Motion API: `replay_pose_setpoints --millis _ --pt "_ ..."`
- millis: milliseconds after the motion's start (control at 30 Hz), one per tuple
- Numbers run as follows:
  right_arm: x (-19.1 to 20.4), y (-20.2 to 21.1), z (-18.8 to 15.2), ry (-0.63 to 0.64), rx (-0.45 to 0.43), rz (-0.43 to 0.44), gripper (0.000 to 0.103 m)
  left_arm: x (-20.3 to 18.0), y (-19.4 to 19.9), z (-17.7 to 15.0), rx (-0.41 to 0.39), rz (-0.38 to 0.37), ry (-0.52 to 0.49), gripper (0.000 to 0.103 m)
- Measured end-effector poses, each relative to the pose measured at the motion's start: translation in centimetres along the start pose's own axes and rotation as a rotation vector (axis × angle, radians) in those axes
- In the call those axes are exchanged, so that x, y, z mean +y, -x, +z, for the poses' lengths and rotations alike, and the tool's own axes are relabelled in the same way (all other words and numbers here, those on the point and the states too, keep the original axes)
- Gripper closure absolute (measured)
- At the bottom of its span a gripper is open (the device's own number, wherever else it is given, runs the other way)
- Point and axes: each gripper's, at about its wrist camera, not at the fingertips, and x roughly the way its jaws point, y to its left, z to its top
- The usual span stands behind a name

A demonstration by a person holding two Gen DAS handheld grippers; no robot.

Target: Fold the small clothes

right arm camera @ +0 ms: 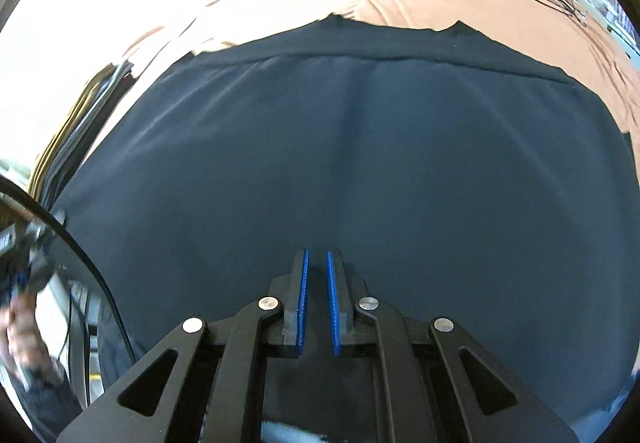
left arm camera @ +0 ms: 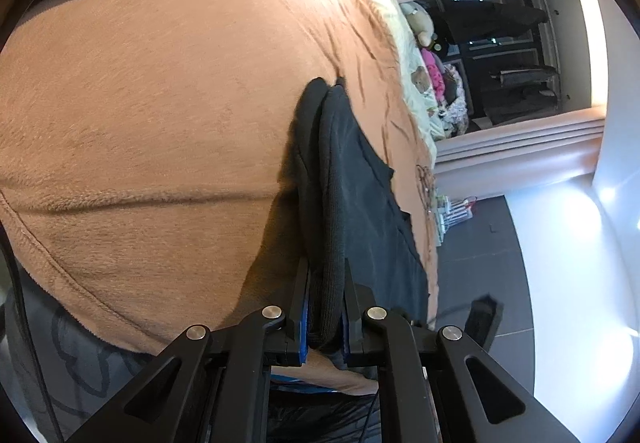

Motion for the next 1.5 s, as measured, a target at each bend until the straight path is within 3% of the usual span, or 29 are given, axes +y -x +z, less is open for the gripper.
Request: replay_pose_setpoints --millis 300,567,733,1100,1500 --pt "-1.7 -5.4 7.0 -0.017 -0.004 -0.036 0.099 1.2 -0.8 -0.3 -0.005 0.099 0.061 0.092" --pt "-3.1 -8.9 11.6 -0.033 -0.002 -0.056 0.1 1.3 -0.9 -0.3 -0.006 0.127 0.081 0.092" --pt "-3.1 -9.9 12.7 -0.063 -0.005 -0.019 0.102 0.1 -0.6 -0.1 0.001 0.11 0.072 0.092" --pt "-2.2 -6.5 6.6 -0.057 -0.008 0.137 0.102 -5.9 0.2 0.8 -0.013 -0.053 -0.022 0.092" --pt "0.1 -6.7 -3.2 -0.061 0.021 0.263 0.102 -15.2 -1.6 0.8 -0.007 -0.116 -0.192 0.092"
